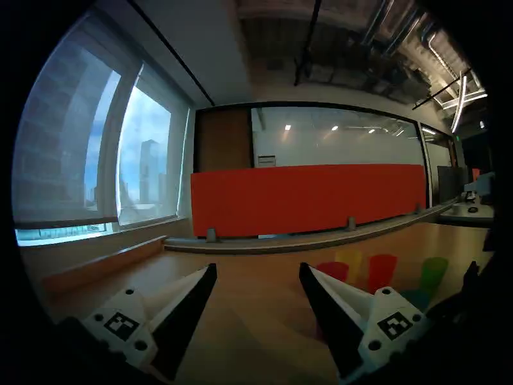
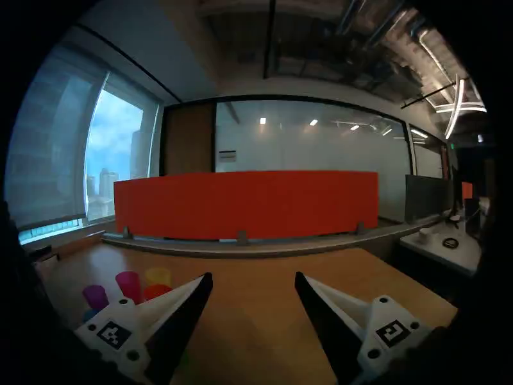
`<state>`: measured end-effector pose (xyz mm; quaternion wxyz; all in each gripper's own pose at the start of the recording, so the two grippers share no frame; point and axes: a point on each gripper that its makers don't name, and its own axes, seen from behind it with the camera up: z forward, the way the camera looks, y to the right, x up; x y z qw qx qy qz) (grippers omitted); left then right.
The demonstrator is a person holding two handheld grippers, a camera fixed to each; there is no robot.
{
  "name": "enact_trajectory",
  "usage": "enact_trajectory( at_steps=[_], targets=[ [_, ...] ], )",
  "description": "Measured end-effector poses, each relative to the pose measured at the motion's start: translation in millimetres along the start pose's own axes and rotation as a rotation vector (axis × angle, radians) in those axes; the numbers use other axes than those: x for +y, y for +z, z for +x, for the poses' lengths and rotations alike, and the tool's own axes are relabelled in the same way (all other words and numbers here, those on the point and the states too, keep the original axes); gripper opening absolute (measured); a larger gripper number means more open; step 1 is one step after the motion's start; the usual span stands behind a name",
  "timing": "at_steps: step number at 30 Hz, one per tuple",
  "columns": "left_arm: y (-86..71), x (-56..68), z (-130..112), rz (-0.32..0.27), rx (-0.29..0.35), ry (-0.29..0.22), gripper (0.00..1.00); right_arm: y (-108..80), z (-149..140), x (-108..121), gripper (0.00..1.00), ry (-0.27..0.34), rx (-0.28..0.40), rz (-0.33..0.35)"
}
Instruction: Pour water
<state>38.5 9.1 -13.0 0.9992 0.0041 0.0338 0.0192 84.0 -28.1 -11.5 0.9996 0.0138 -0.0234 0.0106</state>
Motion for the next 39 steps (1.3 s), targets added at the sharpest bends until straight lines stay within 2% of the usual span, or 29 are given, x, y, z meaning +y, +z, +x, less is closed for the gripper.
enact_trajectory(
  at_steps=[6, 15, 21, 39],
  targets=[
    [2.1, -4.7, -10, 0.003, -0.008, -0.036, 0.96, -0.3, -2, 2, 0.99, -0.021, -0.017, -0.012],
    [5.8, -7.6, -22, -0.005, -0.021, -0.05, 0.96, -1.4, -4, 5, 0.99, -0.035, -0.028, -0.022],
    [6.9, -10.5, -26, 0.0, -0.028, -0.052, 0.96, -0.9, -1, 3, 0.99, -0.036, -0.026, -0.019],
    [10.2, -8.1, -37, -0.008, -0.064, -0.041, 0.96, -1.1, 2, 4, 0.99, -0.037, -0.023, -0.019]
  ],
)
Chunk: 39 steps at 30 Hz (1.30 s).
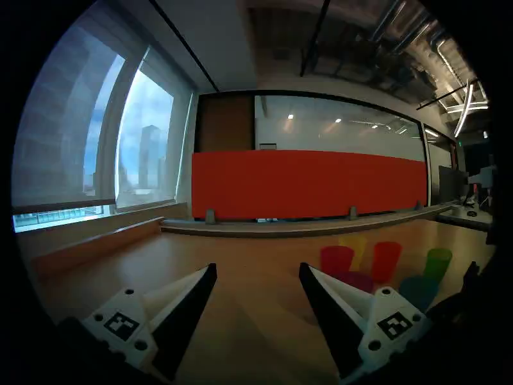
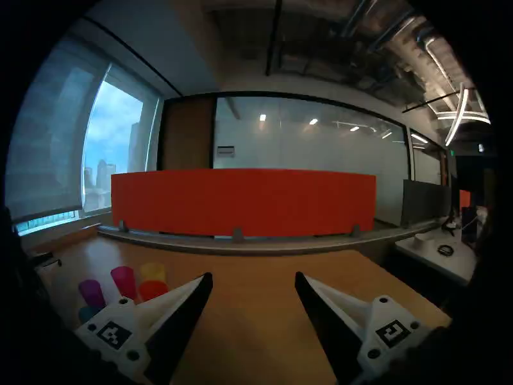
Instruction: Pour water
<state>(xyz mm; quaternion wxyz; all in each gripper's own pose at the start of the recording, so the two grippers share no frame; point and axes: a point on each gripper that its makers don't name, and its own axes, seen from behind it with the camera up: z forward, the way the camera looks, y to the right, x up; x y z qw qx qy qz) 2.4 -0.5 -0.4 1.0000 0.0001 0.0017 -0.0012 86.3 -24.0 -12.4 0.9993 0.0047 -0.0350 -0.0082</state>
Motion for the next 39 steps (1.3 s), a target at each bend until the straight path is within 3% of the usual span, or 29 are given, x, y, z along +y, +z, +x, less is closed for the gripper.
enact_trajectory(
  at_steps=[12, 26, 39],
  targets=[
    [-0.1, 0.7, -2, -0.004, -0.003, 0.001, 0.96, -4.9, 0, -3, 0.99, -0.002, 0.025, 0.026],
    [-0.5, 0.8, -2, -0.004, -0.003, 0.001, 0.96, -6.9, 6, 9, 0.99, -0.063, 0.111, 0.019],
    [-0.2, 1.1, -2, -0.004, -0.003, 0.002, 0.96, 5.8, -17, 20, 0.99, 0.008, 0.157, 0.008]
  ],
)
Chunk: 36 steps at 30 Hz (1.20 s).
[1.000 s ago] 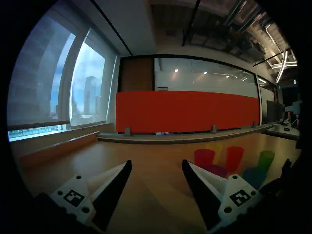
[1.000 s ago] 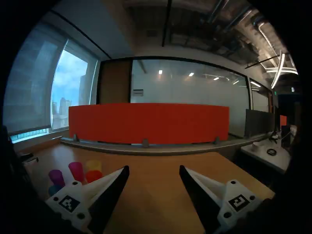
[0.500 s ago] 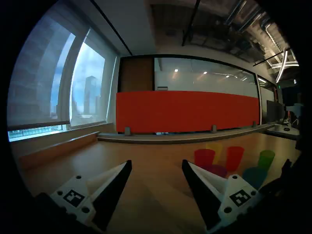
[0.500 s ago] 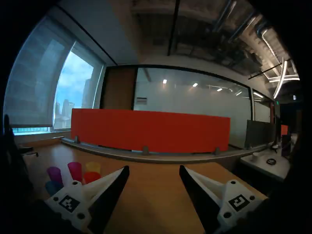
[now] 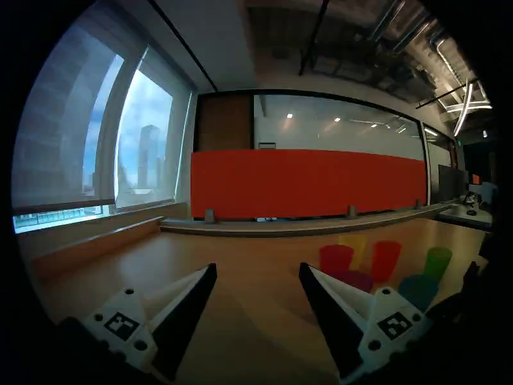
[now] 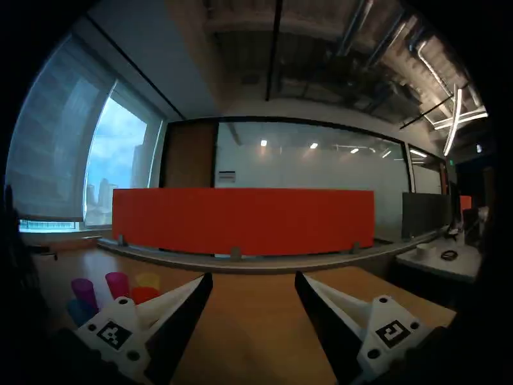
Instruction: Pour water
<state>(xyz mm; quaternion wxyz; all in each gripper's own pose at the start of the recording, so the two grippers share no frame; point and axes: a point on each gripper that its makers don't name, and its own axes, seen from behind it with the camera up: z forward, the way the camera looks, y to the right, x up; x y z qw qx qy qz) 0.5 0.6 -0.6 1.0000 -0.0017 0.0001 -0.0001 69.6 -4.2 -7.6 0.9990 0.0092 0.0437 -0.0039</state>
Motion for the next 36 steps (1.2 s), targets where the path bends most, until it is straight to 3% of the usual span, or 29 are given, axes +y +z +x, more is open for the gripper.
enact_trajectory(
  at_steps=[9, 36],
  targets=[
    [0.2, 0.2, 0, 0.0, 0.0, 0.0, 0.96, 0.8, -28, 4, 0.99, 0.025, -0.02, -0.021],
    [0.0, -0.3, 0, 0.0, 0.0, -0.001, 0.96, 3.3, -63, 8, 0.99, 0.035, -0.049, -0.019]
  ],
)
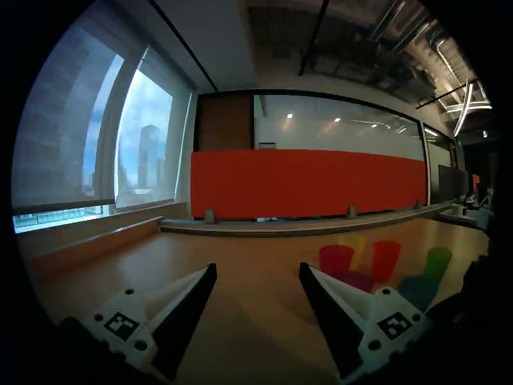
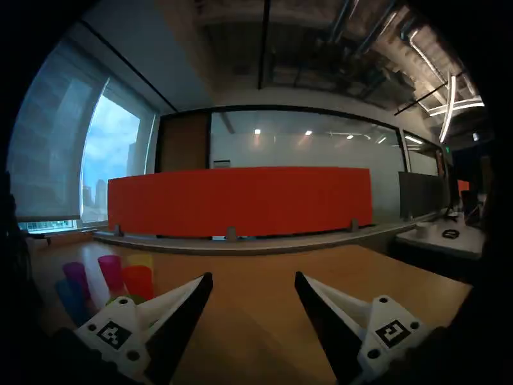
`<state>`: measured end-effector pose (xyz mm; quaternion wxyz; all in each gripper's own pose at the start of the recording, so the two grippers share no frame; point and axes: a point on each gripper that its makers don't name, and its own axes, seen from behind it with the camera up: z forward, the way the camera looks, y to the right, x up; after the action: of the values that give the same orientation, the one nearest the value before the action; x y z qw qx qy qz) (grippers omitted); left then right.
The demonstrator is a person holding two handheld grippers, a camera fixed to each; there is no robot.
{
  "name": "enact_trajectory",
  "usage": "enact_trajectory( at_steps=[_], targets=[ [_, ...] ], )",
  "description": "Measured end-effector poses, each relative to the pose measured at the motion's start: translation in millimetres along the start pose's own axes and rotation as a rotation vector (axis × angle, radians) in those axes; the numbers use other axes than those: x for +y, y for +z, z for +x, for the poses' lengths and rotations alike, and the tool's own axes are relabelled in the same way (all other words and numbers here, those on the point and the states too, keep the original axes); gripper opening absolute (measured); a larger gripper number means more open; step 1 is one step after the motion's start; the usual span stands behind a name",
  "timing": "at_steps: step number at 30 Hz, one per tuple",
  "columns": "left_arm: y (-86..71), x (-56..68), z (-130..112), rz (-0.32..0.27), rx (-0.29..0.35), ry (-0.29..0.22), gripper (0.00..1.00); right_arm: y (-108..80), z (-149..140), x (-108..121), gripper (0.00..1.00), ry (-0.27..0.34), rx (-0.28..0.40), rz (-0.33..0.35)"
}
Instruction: Pour water
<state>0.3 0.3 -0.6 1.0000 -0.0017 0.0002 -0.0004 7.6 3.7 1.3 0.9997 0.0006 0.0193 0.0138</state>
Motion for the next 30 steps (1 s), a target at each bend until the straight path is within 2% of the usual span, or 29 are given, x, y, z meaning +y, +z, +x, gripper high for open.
enact_trajectory(
  at_steps=[15, 30],
  targets=[
    [0.1, -0.2, 0.3, 0.0, 0.0, 0.0, 0.96, 0.2, -8.2, 2.1, 0.99, -0.018, -0.035, -0.009],
    [0.0, -0.4, -0.1, 0.0, 0.0, 0.0, 0.96, -0.6, -8.9, 0.3, 0.99, -0.029, -0.038, -0.01]
  ],
)
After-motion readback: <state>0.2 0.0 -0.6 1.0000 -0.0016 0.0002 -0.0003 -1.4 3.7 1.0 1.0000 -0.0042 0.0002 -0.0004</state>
